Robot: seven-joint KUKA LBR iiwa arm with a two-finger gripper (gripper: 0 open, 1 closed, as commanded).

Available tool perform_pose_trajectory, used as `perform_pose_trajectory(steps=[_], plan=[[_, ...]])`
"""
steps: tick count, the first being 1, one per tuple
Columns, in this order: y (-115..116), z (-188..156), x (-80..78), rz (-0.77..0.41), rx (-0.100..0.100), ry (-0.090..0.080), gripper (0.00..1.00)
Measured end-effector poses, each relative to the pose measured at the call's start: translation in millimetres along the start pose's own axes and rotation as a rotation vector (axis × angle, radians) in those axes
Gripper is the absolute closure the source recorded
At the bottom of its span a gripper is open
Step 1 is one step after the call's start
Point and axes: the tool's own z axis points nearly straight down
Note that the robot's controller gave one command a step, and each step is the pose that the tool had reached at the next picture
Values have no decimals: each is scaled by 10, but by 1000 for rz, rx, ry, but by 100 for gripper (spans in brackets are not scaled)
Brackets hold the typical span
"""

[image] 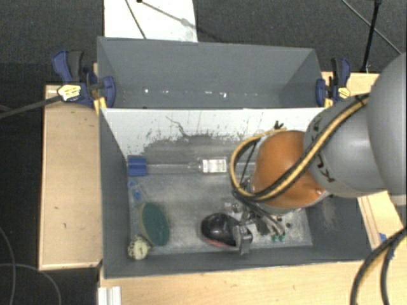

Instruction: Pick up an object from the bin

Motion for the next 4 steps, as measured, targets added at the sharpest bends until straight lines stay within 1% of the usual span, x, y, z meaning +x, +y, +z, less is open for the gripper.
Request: perform_pose_trajectory(steps=[1, 2, 3, 4], plan=[[-33, -1383, -286, -73, -2, -8, 100], [-163, -855, -49, 48, -3, 7, 100], [-160, -874, -62, 45, -3, 2, 0], [-7, 81, -82, -15, -4, 10, 0]])
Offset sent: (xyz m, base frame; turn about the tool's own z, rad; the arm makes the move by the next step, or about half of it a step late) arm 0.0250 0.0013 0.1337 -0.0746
